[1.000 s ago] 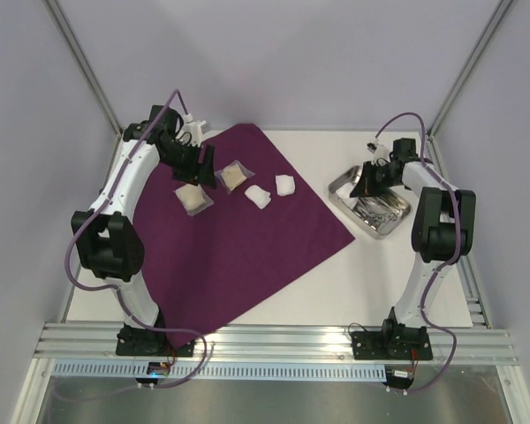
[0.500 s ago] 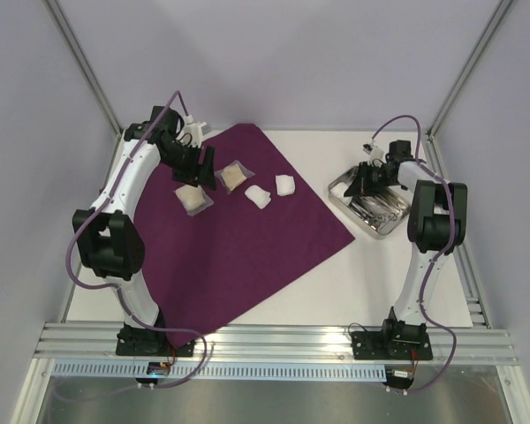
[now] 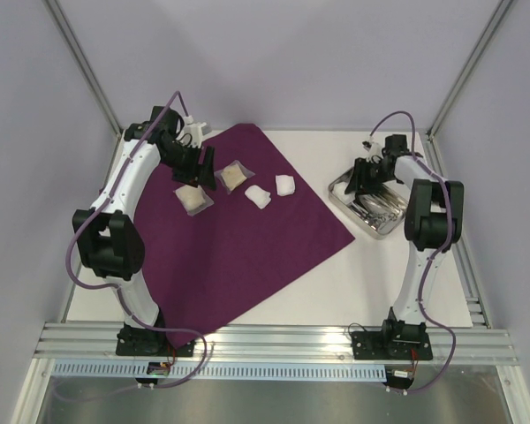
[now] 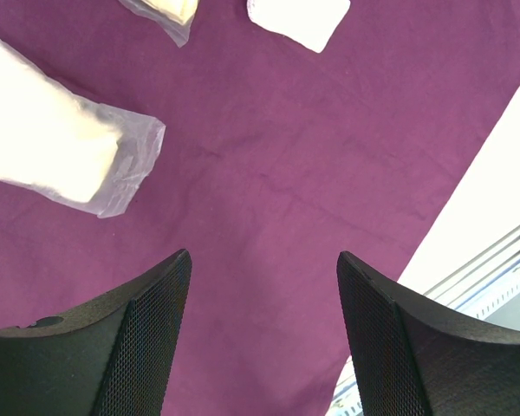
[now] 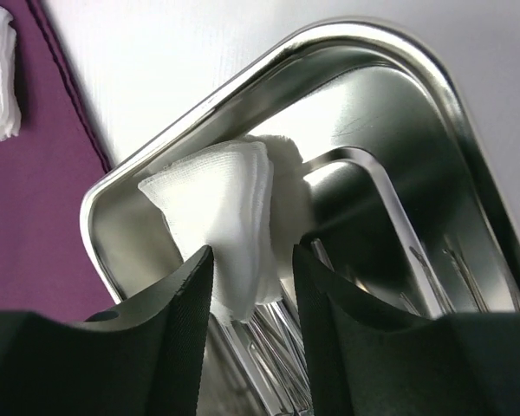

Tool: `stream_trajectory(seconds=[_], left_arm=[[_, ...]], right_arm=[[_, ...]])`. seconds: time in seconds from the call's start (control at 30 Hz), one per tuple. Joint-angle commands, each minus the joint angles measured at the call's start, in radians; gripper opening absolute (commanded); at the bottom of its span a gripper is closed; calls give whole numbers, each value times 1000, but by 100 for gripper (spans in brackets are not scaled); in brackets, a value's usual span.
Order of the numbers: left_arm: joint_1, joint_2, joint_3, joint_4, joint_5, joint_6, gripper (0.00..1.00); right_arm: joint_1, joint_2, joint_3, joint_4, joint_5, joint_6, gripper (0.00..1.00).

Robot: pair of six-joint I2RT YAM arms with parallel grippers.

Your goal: Prepare the surgical pack

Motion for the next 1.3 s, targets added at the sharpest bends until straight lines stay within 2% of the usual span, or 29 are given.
stream_trajectory(seconds=[0.0,0.23,0.4,0.47,0.53,0.6,0.67,0.73,0.93,1.1,1.27], left_arm=[[3,-15,34,-10,13,7,77],[0,-15,22,0,11,4,74],[-91,-8,2,56,-145,27,70],[-132,12,-1,120,-167,11,66],[-151,77,5,172,-193,-19,61],[-175,177,66,209,-202,-62,61],[-191,285,128,211,-187,-71,65],[-197,339,188,247,-164,-111,70],[-200,488,294,301,-112,-185,70],[-200,533,298,313,-96,-225,66],[-200,522,291,307,-88,-219,65]], right_arm=[[4,-39,22,-23,118,-2,47],[26,-147,33,-32,190,-25,57],[36,-257,32,-29,288,-6,63],[43,-317,1,-11,331,23,63],[56,-360,-42,37,411,58,63],[78,-439,-138,107,475,136,63],[84,-490,-201,156,488,168,63],[159,-550,-281,216,485,187,62],[265,-628,-379,314,424,285,60],[361,-586,-452,543,274,455,59],[480,-324,-285,564,260,564,60]])
